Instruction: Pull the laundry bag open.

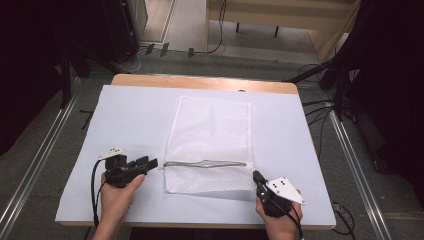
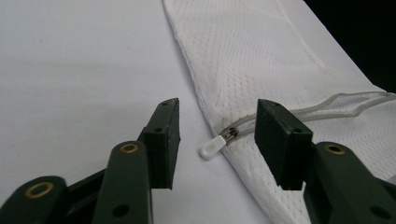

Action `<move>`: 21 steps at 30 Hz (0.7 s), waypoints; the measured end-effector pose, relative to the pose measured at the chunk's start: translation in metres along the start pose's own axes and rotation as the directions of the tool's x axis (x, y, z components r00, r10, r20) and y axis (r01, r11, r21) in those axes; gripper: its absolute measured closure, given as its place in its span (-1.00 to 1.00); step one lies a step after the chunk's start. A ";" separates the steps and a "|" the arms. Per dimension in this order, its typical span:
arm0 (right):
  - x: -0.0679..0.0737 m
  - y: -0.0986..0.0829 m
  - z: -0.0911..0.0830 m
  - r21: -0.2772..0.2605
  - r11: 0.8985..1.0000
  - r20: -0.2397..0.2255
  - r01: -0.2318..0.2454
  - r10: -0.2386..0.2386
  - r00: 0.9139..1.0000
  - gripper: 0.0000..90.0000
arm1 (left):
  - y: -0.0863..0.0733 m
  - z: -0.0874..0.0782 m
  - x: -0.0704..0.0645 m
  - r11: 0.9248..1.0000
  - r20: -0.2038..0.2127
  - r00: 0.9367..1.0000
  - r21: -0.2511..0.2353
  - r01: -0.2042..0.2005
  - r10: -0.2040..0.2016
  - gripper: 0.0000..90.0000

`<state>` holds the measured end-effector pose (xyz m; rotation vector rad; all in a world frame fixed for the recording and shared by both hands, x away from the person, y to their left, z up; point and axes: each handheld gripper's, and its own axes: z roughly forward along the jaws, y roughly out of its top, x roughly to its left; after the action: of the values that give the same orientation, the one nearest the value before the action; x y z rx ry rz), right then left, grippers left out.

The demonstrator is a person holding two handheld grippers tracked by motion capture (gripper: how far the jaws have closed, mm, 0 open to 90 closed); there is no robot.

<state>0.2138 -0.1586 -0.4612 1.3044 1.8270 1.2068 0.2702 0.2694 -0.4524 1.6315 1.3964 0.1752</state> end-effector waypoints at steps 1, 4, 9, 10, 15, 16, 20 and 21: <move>-0.002 0.000 0.000 0.001 1.000 -0.008 -0.003 0.003 1.000 1.00 | -0.001 -0.003 0.000 1.000 -0.005 1.000 -0.013 -0.015 0.015 0.06; -0.007 0.000 0.001 0.000 1.000 -0.046 -0.031 0.031 0.998 0.79 | -0.001 -0.009 -0.001 0.997 -0.022 0.998 -0.045 -0.055 0.054 -0.22; -0.017 0.003 0.001 0.015 0.997 -0.131 -0.072 0.073 0.989 0.09 | -0.002 -0.021 -0.004 0.987 -0.055 0.989 -0.081 -0.140 0.136 -0.68; -0.017 0.003 0.001 0.015 0.997 -0.131 -0.072 0.073 0.989 0.09 | -0.002 -0.021 -0.004 0.987 -0.055 0.989 -0.081 -0.140 0.136 -0.69; -0.029 0.009 -0.005 0.009 0.998 -0.152 -0.055 0.055 0.987 -0.26 | -0.006 -0.034 -0.002 0.970 -0.028 0.978 -0.124 -0.211 0.209 -0.96; -0.032 0.010 -0.006 0.005 0.999 -0.151 -0.049 0.050 0.987 -0.30 | -0.006 -0.037 0.000 0.969 -0.025 0.979 -0.137 -0.204 0.202 -0.96; -0.042 0.011 -0.010 -0.001 0.999 -0.126 -0.050 0.050 0.991 -0.39 | -0.006 -0.045 0.005 0.963 -0.049 0.976 -0.160 -0.215 0.210 -0.96; -0.045 0.011 -0.011 -0.002 0.998 -0.122 -0.057 0.056 0.991 -0.40 | -0.007 -0.046 0.006 0.962 -0.053 0.975 -0.159 -0.223 0.217 -0.97</move>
<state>0.2250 -0.2034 -0.4482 1.3129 1.8808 1.3475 0.2378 0.2989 -0.4346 1.6490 1.1909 0.4396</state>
